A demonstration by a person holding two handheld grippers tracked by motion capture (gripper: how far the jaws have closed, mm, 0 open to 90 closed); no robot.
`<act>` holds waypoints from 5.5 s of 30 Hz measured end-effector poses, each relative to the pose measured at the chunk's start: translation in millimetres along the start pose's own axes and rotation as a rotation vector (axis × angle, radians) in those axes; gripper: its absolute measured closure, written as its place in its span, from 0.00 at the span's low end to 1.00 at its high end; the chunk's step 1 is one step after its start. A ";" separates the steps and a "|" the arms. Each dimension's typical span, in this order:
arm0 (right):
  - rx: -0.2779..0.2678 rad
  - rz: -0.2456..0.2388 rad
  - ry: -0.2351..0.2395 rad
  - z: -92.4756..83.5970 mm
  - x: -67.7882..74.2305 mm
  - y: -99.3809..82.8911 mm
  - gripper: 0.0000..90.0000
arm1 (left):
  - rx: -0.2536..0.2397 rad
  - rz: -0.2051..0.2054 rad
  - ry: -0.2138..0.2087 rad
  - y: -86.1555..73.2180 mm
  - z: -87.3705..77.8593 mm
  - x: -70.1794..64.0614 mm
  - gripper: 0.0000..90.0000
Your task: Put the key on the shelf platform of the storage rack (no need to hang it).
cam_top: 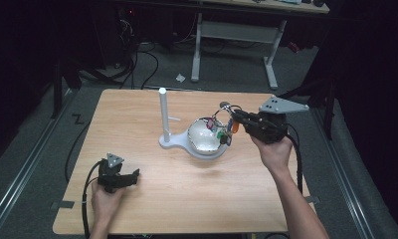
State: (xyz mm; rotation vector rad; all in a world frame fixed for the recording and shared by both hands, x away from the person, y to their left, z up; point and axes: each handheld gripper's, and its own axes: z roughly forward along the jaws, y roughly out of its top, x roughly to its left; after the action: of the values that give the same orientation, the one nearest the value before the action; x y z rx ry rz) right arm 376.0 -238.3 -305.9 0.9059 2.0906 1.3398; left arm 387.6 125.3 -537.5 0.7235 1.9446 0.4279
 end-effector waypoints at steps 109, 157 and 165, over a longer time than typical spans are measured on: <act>0.295 0.111 -0.034 129.8 -20.3 -87.7 0.86 | 0.001 0.001 -0.001 0.1 -0.1 0.1 0.17; 0.153 0.177 -0.121 32.3 -40.7 -74.2 0.57 | 0.000 0.000 -0.001 -0.1 -0.1 -0.1 0.17; 0.144 0.178 -0.126 19.4 -39.4 -75.1 0.57 | 0.000 0.002 -0.002 -0.1 -0.1 0.0 0.17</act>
State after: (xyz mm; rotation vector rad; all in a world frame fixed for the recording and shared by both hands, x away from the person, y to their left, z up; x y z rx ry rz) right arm 395.6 -278.7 -380.4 1.2296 2.0694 1.1948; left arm 387.5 125.2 -537.6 0.7254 1.9429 0.4278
